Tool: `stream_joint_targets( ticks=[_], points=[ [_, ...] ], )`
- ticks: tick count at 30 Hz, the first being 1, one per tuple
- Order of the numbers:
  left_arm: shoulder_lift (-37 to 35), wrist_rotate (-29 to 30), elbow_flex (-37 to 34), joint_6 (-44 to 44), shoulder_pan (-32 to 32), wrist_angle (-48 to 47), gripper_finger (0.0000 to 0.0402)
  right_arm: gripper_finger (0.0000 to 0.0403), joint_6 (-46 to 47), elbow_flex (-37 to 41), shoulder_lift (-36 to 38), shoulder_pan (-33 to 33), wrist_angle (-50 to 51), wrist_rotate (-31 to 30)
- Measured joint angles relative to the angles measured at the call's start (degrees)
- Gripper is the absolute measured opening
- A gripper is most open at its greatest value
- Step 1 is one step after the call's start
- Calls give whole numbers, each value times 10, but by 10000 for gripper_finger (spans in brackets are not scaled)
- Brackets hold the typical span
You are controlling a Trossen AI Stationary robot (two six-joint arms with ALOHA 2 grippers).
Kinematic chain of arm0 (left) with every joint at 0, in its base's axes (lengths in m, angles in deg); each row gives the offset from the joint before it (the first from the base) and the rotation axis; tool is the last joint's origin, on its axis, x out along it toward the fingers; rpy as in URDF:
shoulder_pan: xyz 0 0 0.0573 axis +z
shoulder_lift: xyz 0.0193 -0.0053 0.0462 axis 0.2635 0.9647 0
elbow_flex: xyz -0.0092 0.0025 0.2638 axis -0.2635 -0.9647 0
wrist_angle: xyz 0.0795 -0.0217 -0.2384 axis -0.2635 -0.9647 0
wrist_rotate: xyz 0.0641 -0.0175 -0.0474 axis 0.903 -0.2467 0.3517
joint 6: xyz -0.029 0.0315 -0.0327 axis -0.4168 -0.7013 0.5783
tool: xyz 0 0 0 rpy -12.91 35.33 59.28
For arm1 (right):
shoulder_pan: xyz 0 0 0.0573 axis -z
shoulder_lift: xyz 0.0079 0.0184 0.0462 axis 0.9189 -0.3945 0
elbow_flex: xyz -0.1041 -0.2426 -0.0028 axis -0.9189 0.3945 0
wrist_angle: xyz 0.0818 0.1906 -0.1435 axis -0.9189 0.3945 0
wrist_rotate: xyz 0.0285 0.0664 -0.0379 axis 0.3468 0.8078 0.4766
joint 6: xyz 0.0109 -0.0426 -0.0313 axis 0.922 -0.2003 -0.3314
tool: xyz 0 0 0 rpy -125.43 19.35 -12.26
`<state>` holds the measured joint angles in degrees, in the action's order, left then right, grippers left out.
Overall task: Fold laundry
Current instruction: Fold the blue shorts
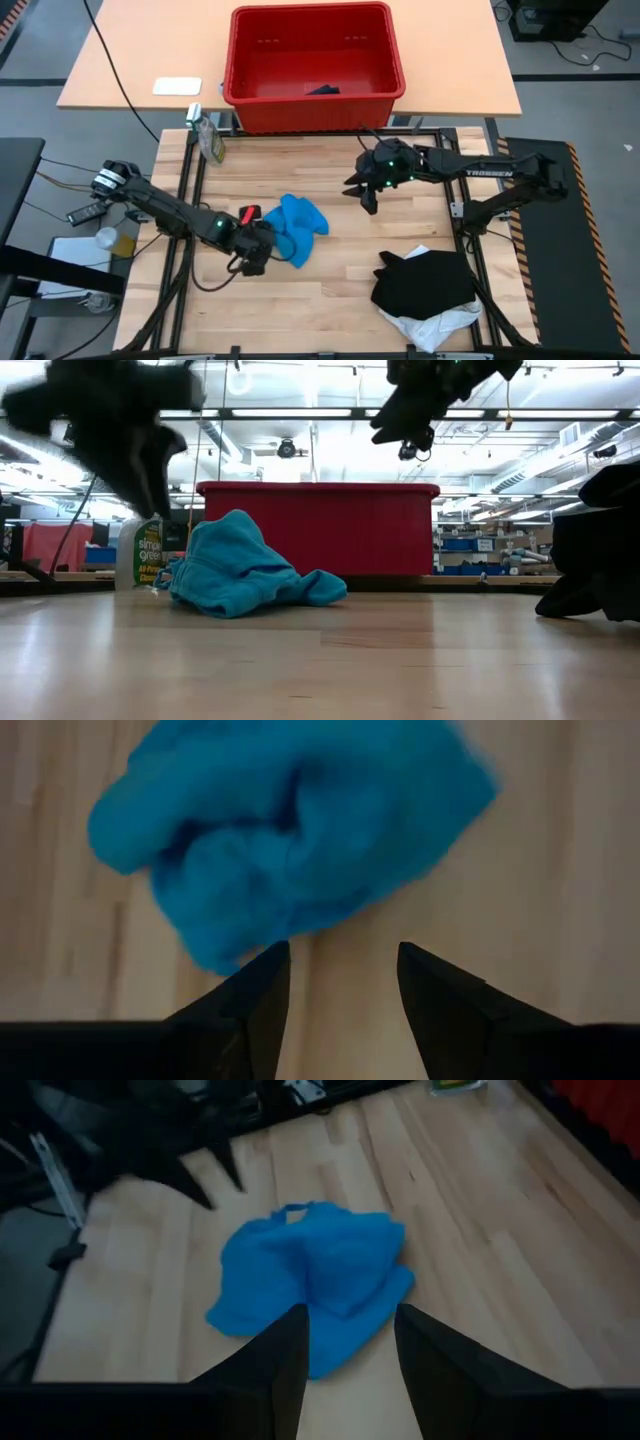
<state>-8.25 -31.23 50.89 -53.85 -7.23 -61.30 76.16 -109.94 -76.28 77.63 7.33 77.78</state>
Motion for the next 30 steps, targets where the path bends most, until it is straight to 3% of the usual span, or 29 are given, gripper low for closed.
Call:
stream_joint_targets(
  ticks=[5, 8, 18, 21, 23, 26, 30],
  points=[
    [1, 58, -55, -72, -1, 45, 188, 157, 41, 0, -1, -33, -2, -5],
    [1, 85, -61, -118, 10, 90, 188, 157, 54, 6, -1, -57, -14, -37],
    [27, 41, -65, -246, 84, 92, 188, 157, 68, 12, -1, -91, -94, -55],
    [55, 4, -66, -262, 116, 80, 188, 157, 83, 12, -1, -94, -109, -55],
    [71, 2, -66, -264, 128, 83, 188, 157, 95, 12, -1, -96, -109, -54],
    [76, -3, -63, -185, 139, 80, 188, 157, 112, 12, -1, -100, -92, -54],
    [44, -18, -61, -126, 147, 75, 180, 157, 130, 12, -1, -112, -63, -54]
  ],
)
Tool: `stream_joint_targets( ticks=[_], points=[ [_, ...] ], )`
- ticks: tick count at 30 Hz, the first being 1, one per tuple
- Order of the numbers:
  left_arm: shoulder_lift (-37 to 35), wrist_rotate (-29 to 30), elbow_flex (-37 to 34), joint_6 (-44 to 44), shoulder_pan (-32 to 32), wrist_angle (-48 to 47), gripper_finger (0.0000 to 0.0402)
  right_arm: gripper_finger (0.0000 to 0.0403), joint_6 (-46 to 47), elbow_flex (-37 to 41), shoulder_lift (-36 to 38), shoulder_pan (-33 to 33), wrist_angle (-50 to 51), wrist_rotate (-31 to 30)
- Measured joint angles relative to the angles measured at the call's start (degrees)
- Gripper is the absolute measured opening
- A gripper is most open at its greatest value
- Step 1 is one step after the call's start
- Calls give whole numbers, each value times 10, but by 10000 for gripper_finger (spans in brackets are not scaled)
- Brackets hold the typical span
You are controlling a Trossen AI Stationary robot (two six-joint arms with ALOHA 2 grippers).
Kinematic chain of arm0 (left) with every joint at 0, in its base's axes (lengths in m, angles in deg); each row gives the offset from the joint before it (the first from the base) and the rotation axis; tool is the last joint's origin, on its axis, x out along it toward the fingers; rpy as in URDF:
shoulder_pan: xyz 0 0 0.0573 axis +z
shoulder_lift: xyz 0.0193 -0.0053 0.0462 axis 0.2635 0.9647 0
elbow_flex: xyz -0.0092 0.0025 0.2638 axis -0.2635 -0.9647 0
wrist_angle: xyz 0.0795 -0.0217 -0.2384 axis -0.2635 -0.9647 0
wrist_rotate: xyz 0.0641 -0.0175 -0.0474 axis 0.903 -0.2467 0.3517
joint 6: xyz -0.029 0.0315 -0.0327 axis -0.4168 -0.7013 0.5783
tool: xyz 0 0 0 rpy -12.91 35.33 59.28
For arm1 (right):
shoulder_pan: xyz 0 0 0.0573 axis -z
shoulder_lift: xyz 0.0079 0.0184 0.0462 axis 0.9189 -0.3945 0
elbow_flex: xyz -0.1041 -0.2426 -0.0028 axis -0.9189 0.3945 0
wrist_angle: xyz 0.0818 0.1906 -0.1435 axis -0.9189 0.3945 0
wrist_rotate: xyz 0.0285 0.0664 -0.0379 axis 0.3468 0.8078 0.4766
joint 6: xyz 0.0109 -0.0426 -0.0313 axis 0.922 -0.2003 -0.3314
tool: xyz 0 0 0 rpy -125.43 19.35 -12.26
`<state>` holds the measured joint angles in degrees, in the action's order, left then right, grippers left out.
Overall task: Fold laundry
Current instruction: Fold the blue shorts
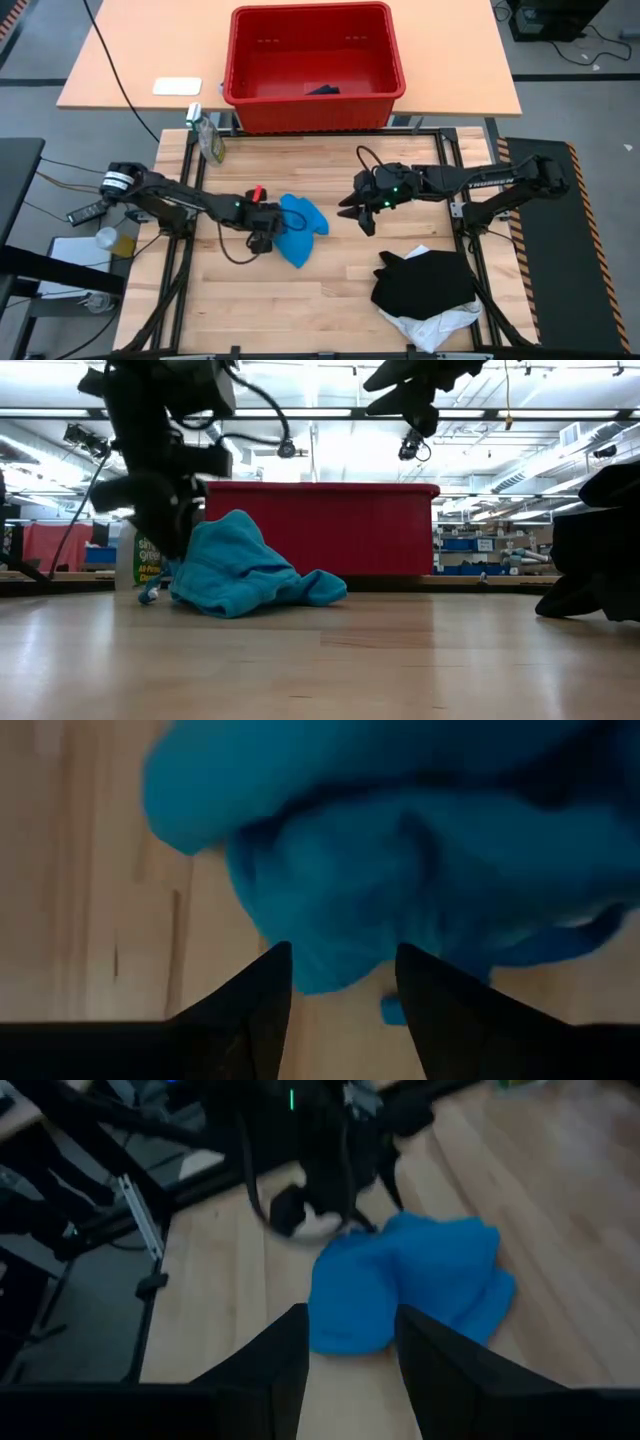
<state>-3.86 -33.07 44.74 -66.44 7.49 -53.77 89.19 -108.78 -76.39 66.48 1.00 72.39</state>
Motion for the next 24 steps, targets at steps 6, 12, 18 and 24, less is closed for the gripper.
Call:
stream_joint_targets(
  ticks=[6, 12, 18, 24],
  points=[
    [-73, -21, -17, 0, 31, -10, 154, 157, -5, 0, 0, -17, 5, 0],
    [-97, -144, -102, 66, 115, 80, 144, 157, -11, 0, 0, -19, -10, -5],
    [-87, -171, -123, 95, 147, 172, 144, 157, 1, 0, 0, -22, -21, -5],
    [-74, -161, -124, 94, 158, 149, 144, 157, 4, 0, 0, -31, -26, -11]
  ],
)
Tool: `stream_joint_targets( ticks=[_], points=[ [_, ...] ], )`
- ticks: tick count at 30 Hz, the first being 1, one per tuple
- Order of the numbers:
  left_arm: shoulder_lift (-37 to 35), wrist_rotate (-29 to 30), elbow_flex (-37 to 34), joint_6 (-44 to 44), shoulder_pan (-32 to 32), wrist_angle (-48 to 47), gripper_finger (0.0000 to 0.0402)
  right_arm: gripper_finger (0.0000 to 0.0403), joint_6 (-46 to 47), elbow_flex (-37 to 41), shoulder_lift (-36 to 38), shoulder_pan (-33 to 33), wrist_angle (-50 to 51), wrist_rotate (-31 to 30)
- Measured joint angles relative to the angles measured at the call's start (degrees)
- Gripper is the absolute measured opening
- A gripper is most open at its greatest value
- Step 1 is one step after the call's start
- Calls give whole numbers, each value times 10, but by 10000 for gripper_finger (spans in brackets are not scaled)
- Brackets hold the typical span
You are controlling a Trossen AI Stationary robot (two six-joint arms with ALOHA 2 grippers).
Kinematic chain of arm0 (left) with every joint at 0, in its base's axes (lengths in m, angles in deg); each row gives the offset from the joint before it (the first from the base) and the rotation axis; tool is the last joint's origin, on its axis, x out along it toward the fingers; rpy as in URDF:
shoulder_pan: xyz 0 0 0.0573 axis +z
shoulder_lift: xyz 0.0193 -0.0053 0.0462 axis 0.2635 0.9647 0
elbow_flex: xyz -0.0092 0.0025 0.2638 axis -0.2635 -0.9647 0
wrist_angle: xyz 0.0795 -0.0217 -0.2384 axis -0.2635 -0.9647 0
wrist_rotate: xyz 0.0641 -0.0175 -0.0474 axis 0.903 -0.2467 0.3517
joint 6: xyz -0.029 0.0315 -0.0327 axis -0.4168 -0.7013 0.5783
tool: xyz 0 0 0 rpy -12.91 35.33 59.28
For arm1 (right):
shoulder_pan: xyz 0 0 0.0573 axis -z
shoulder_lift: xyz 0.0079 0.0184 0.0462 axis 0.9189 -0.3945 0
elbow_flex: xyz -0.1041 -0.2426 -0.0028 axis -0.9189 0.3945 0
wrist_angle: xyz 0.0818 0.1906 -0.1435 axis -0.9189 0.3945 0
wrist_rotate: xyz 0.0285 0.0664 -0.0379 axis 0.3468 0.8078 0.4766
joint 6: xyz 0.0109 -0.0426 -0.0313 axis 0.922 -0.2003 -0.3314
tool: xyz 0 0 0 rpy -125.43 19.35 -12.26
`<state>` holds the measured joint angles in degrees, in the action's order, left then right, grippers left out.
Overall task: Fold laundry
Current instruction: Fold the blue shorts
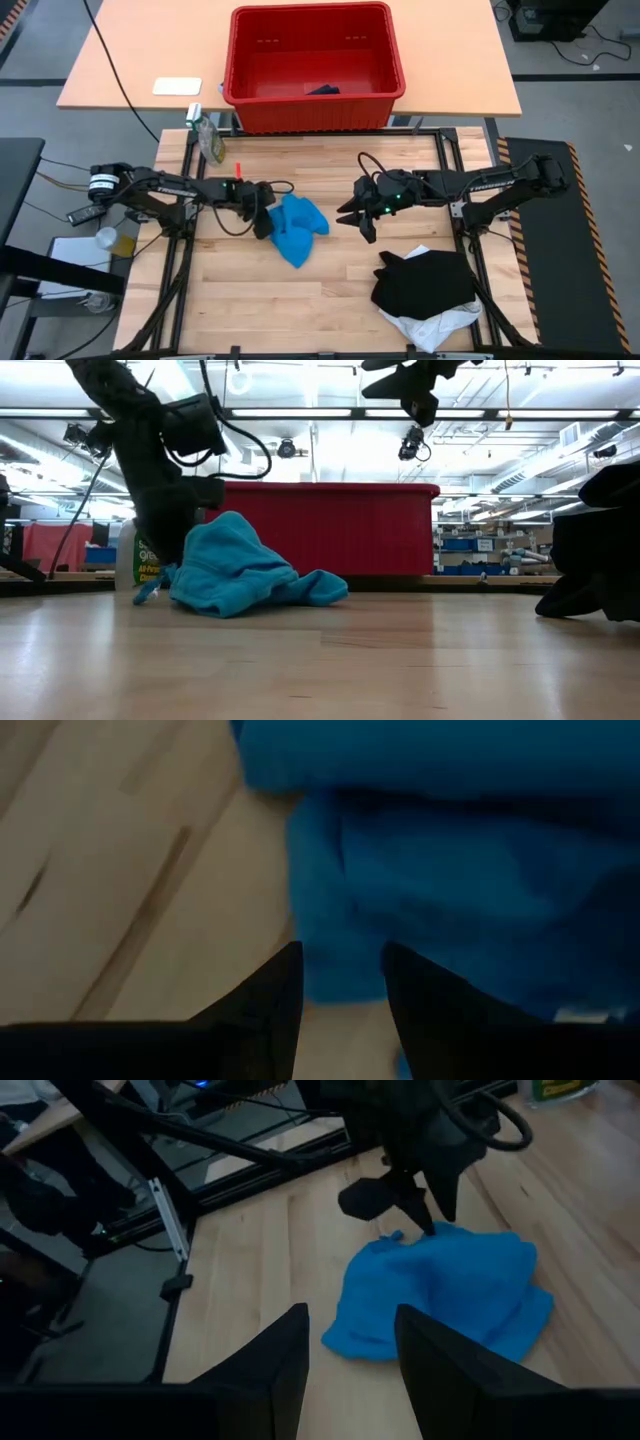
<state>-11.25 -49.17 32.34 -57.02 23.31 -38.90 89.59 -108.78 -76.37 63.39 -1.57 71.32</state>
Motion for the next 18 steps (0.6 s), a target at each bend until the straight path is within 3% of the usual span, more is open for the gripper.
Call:
stream_joint_targets(
  ticks=[9, 11, 15, 18],
  points=[
    [78, 16, 4, 17, -25, 19, 137, 157, 0, 0, 0, 0, -20, -7],
    [86, 9, 4, 12, -35, 40, 112, 157, 0, 0, 0, 0, -23, -8],
    [84, 0, 34, 2, -45, 21, 20, 157, 0, 0, 0, 0, -23, -8],
    [75, -8, 75, -10, -45, -11, 12, 157, 0, 0, 0, 0, -3, -7]
  ],
)
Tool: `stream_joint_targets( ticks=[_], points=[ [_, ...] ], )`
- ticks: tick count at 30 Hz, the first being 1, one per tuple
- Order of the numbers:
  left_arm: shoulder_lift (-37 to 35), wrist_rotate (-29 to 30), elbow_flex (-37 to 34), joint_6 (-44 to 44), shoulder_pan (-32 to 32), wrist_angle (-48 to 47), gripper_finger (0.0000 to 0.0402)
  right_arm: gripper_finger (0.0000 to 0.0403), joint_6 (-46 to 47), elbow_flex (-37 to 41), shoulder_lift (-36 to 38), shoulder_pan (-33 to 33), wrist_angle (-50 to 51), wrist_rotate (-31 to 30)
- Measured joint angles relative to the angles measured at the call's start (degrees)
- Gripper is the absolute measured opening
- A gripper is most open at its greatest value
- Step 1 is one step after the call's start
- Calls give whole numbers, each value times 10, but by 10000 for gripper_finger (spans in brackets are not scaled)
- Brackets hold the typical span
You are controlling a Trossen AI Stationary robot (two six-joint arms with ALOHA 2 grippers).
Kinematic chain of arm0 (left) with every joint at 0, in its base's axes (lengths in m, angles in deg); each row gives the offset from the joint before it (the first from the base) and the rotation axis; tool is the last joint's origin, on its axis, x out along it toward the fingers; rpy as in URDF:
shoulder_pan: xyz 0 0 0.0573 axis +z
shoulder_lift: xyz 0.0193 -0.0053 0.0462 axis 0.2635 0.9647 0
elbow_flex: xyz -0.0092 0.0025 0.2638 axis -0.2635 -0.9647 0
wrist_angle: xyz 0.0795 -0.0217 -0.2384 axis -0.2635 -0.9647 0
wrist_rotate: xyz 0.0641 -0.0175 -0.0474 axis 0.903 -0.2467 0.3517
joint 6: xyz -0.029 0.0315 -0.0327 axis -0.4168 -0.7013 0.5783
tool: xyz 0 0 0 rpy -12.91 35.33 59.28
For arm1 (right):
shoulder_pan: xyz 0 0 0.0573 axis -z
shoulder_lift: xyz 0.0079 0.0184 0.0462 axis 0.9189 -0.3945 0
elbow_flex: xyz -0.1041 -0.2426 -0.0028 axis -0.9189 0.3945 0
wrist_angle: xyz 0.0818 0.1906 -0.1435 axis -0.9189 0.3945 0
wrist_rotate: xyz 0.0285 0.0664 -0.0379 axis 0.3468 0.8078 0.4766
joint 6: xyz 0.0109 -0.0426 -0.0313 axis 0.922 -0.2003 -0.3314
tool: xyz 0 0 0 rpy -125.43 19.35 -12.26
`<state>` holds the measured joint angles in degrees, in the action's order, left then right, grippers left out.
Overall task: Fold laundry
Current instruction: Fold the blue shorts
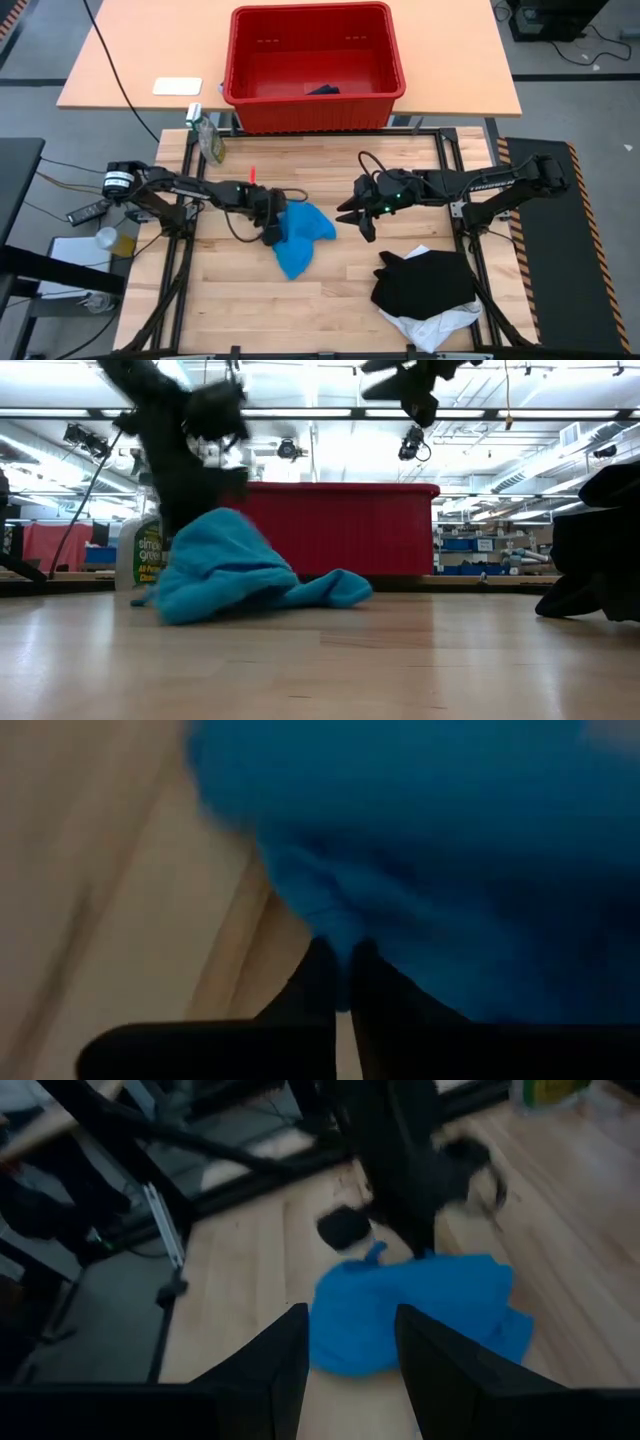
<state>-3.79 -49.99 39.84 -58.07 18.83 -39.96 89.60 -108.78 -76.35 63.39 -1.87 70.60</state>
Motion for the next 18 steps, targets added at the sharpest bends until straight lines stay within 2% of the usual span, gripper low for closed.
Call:
stream_joint_targets(
  ticks=[6, 12, 18],
  points=[
    [-46, -19, 119, -70, 0, -80, 5, 157, -42, -14, 8, -3, 76, -12],
    [-72, -18, 231, -118, 0, -72, 4, 157, -79, -15, 8, 9, 45, -10],
    [-66, -38, 268, -139, -10, -59, 3, 176, -106, -15, 8, 36, 8, 33]
  ],
)
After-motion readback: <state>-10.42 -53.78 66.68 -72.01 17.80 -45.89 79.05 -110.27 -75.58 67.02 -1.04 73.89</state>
